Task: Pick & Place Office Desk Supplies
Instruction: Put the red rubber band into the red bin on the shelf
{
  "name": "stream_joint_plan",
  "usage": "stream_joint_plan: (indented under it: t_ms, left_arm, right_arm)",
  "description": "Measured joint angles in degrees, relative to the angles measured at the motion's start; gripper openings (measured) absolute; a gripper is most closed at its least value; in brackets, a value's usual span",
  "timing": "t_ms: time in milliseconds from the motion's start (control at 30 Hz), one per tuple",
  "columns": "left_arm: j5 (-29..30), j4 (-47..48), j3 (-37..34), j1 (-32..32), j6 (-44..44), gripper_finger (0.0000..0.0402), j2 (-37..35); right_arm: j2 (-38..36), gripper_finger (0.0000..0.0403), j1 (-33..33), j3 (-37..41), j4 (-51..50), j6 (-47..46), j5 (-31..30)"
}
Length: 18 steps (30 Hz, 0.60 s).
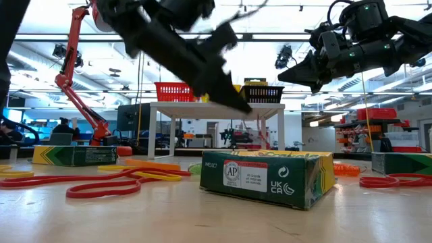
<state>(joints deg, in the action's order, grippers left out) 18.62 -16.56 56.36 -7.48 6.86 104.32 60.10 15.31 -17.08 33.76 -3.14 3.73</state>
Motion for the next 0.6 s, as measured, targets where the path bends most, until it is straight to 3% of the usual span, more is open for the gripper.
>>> stream_joint_plan:
  t_ms: [600]
  left_arm:
    - [1.9,8.5,-0.1,-4.8,-3.9,0.0006,-19.3]
  right_arm:
    - [0.0,0.0019,0.0,0.0,-0.4,0.0,0.0]
